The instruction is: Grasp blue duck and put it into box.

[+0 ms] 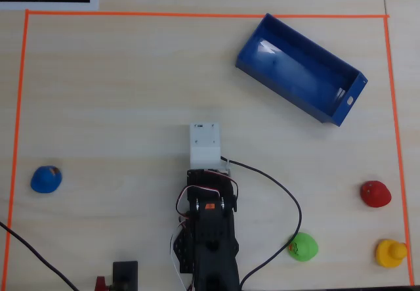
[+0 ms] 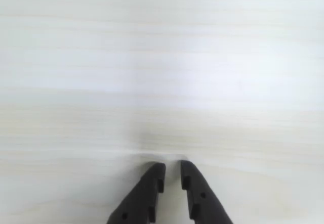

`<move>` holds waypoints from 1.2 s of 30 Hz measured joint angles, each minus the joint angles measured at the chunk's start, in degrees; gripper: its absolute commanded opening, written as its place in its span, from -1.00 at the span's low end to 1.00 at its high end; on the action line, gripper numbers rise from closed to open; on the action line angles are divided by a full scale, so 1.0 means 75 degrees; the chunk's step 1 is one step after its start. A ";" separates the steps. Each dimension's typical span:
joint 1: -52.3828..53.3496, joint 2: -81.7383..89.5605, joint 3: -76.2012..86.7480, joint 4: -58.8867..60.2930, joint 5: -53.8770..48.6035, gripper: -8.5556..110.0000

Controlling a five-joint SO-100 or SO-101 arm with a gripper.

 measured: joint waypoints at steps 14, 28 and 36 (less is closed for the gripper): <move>0.0082 0.0000 0.0000 0.0000 0.0000 -0.85; 0.0082 0.0012 -0.0023 0.0035 -0.0773 -0.85; -0.1957 -0.2391 -0.2613 0.1125 -0.1535 -0.85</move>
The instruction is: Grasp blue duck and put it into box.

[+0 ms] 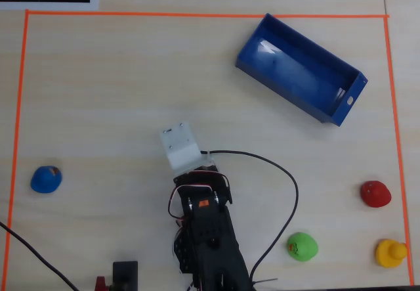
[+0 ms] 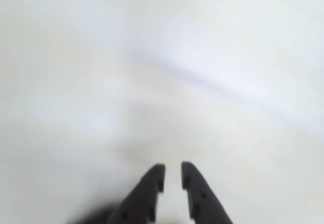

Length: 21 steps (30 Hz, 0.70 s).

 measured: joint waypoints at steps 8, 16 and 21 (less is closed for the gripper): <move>-0.4723 -0.4359 -0.4816 0.0914 0.4395 -0.49; -0.6609 -0.8379 -0.9023 0.0926 0.5496 -0.37; -0.6832 -1.0113 -1.0734 0.0973 0.5496 -0.35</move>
